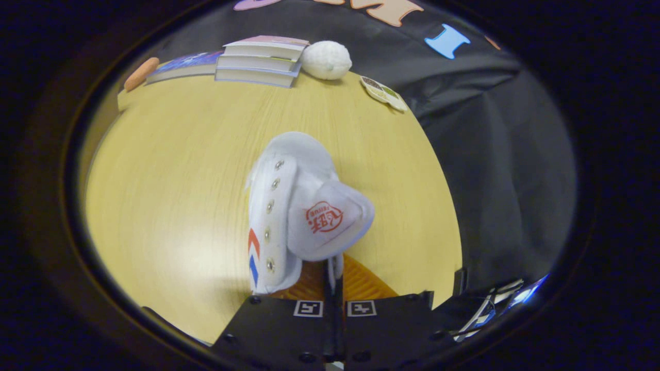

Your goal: Open the storage box then place both shoes into the box .Put the left shoe in first, then the right shoe, with the right side of both shoes facing outward in a uniform manner.

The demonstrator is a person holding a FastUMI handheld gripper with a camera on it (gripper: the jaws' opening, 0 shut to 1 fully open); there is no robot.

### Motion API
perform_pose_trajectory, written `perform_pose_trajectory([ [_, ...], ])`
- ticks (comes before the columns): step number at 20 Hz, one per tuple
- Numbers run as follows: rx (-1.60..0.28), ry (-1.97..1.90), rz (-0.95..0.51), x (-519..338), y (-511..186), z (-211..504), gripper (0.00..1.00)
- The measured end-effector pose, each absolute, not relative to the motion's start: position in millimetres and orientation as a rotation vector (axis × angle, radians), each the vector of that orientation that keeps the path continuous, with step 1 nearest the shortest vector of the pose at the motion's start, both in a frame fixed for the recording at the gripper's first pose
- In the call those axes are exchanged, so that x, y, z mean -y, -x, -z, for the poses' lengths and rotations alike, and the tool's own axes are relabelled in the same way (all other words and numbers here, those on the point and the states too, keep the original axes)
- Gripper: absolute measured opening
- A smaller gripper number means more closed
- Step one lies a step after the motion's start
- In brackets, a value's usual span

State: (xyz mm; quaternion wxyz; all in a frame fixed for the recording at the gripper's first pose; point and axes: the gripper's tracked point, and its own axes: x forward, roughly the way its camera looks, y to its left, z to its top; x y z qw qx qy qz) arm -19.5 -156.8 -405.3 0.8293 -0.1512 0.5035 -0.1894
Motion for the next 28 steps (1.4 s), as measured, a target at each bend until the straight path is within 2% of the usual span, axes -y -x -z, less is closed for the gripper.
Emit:
perform_pose_trajectory([
  [10, -1.011, 0.584, 0.468, 150, 13, 378, 0.02],
  [15, -0.970, 0.768, 0.522, 132, -1, 343, 0.02],
  [22, -0.851, 0.929, 0.512, 73, -29, 292, 0.02],
  [28, -0.731, 1.000, 0.547, 17, -41, 220, 0.02],
])
